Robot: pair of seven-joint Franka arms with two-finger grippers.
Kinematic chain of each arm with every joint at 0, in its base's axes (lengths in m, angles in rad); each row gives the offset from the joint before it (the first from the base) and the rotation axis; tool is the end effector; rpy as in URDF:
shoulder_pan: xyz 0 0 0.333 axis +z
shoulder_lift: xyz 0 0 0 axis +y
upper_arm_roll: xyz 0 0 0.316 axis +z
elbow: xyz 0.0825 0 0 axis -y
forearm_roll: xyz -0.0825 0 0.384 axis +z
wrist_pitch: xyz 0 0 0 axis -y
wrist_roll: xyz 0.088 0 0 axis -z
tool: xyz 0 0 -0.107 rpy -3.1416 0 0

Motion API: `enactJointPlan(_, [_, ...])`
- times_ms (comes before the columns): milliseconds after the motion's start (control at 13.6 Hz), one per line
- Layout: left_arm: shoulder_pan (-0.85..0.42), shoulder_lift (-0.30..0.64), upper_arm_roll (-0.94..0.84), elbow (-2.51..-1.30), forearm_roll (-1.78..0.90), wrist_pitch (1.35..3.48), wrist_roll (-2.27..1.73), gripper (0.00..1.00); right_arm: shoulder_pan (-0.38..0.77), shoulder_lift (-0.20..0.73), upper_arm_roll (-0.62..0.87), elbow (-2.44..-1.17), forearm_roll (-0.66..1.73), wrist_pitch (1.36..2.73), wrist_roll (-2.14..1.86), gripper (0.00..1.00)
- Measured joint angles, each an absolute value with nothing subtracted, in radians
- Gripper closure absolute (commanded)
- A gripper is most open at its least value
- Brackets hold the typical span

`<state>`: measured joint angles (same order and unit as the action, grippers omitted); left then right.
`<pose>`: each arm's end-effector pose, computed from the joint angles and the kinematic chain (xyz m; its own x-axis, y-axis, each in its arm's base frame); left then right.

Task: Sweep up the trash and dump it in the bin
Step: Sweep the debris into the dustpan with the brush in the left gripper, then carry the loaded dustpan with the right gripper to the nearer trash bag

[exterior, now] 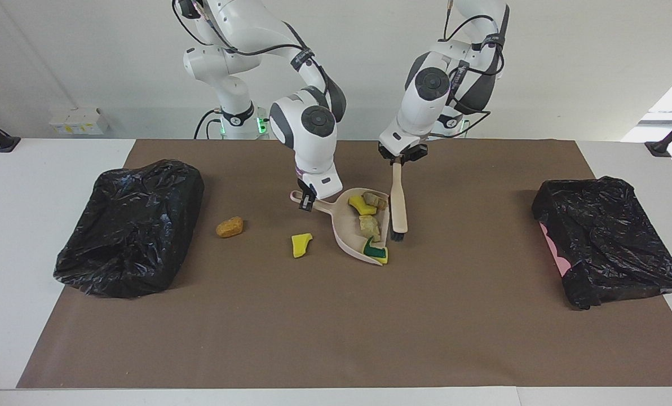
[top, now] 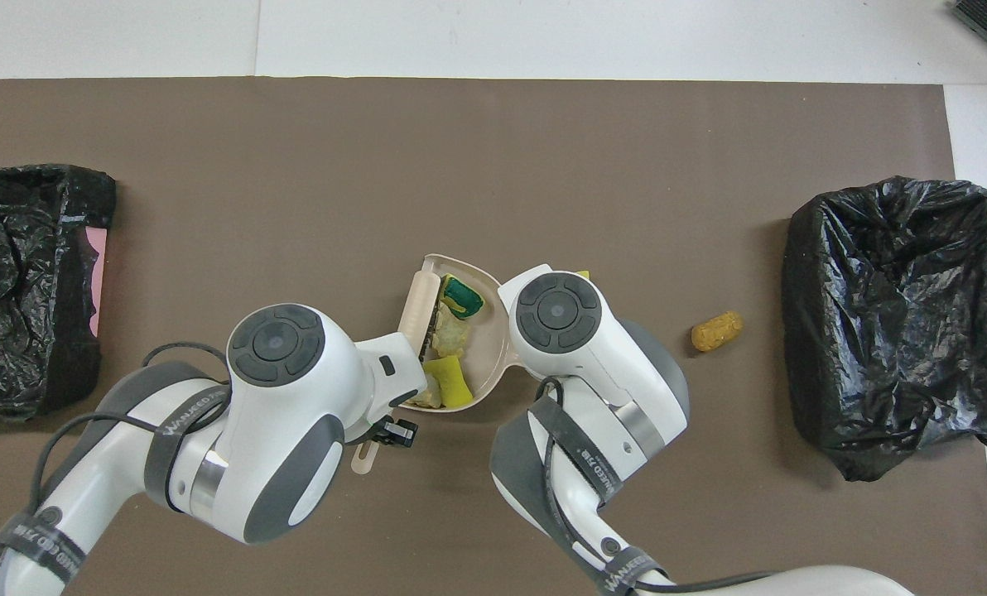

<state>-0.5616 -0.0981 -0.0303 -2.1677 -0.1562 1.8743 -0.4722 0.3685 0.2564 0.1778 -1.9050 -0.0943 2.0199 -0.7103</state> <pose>0.4031 -0.2855 0.4230 0.9698 -0.0597 -0.2364 -0.0543 -0.9981 0.0294 0.5152 0.3016 0.3564 0.2608 0.9572 -0.1257 0.9607 -0.2701 -0.0637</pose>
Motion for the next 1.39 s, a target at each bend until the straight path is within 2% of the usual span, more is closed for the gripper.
enactJointPlan(367, [-0.564, -0.121, -0.037, -2.184, -0.118, 1.855, -0.735, 1.0, 0.315, 0.24, 0.178, -1.898, -0.051, 2.022, -0.872, 1.0])
enactJointPlan(660, [-0.61, -0.206, -0.05, -2.311, -0.117, 1.875, -0.798, 1.0, 0.232, 0.207, 0.176, -1.883, 0.01, 2.02, -1.068, 1.0])
enactJointPlan(954, [-0.781, -0.294, -0.058, -2.454, -0.117, 1.971, -0.899, 1.0, 0.133, 0.194, 0.175, -1.818, 0.021, 1.929, -1.218, 1.0])
enactJointPlan(1174, [-0.927, -0.296, -0.064, -2.515, -0.118, 2.082, -0.981, 1.0, 0.023, 0.193, 0.174, -1.77, 0.021, 1.856, -1.351, 1.0])
enactJointPlan(1394, [-1.014, -0.282, -0.064, -2.53, -0.149, 2.134, -1.021, 1.0, -0.084, 0.193, 0.173, -1.747, 0.021, 1.819, -1.46, 1.0])
